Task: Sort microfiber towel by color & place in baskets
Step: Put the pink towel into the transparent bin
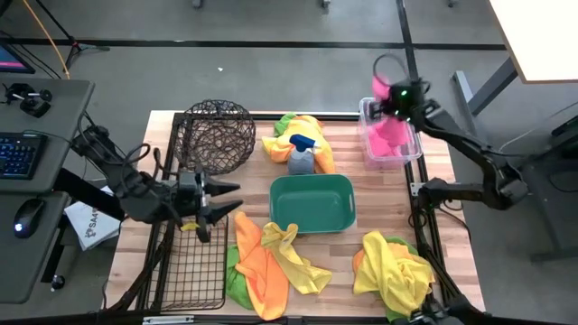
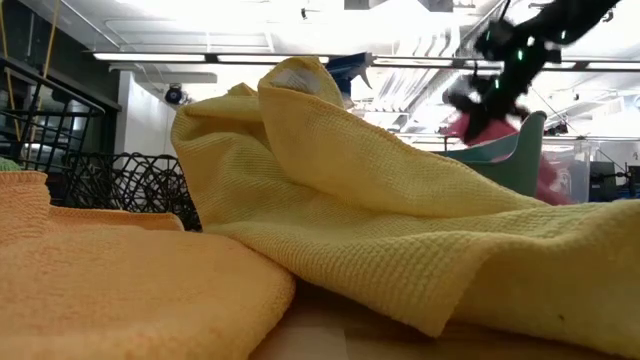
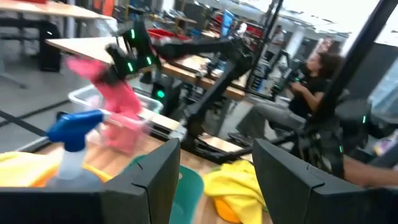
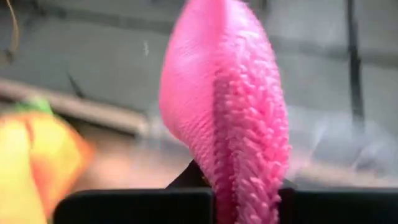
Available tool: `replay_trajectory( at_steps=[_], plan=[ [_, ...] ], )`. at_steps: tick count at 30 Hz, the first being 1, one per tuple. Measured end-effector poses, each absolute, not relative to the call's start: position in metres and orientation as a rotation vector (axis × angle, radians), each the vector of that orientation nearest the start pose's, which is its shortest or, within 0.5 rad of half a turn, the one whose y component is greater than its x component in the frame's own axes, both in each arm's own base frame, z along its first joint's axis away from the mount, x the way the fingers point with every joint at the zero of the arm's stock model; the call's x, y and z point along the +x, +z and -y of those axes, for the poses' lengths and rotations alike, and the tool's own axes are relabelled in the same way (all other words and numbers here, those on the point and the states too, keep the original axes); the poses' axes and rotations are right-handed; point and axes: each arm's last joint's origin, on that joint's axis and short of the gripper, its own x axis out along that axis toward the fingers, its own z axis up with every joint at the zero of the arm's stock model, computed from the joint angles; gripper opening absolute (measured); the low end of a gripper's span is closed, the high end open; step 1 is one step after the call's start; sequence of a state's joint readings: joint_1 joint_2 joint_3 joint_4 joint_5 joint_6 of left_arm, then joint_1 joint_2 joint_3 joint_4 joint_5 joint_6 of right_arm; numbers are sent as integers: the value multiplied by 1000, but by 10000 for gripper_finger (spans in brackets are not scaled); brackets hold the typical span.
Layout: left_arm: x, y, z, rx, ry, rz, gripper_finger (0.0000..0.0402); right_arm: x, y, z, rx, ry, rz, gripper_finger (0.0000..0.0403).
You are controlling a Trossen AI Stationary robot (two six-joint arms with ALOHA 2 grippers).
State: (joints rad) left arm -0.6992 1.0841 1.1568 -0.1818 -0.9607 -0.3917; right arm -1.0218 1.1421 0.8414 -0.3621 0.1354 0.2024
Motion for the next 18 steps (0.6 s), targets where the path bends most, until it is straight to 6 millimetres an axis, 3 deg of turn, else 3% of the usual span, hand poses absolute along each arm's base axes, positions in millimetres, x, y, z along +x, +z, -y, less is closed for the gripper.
replay_trajectory(
  at_steps=[3,8,18],
  plan=[
    [181,407,121,-313,285,-11,188,122,242,205,563,-1146,-601,0],
    [179,409,120,-289,287,-8,188,122,218,211,706,-1082,-796,0],
    [179,410,119,-269,296,-6,188,128,244,242,602,-728,-1292,0]
  ],
)
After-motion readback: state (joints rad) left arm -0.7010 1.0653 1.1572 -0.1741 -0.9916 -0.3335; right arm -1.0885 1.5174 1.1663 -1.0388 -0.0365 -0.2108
